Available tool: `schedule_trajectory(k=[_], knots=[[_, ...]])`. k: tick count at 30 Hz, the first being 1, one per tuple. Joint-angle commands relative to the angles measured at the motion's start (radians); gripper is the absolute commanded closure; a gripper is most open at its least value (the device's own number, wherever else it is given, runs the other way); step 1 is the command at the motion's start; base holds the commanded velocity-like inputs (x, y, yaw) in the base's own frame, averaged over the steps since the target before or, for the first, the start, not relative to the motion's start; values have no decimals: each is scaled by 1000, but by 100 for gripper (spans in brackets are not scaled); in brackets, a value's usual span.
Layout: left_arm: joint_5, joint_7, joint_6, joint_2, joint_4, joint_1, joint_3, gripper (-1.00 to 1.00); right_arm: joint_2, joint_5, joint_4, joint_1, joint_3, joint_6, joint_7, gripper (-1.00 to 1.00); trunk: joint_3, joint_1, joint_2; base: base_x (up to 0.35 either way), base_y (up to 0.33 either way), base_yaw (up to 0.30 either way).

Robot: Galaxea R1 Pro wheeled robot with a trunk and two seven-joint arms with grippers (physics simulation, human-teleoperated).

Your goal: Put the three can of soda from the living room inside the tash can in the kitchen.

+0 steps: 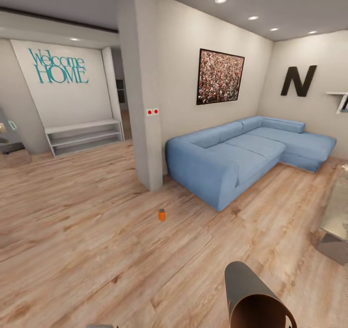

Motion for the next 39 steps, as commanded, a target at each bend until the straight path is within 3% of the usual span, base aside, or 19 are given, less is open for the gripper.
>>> schedule_trajectory(k=[1,39], knots=[[0,0,0,0,0,0,0,-100,0,-2,-2,0,-2,-1,6,100,0,0,0,161,294,-224],[0,0,0,0,0,0,0,-100,-1,-3,21,-2,-5,4,4,100,-11,0,0,161,294,-228]])
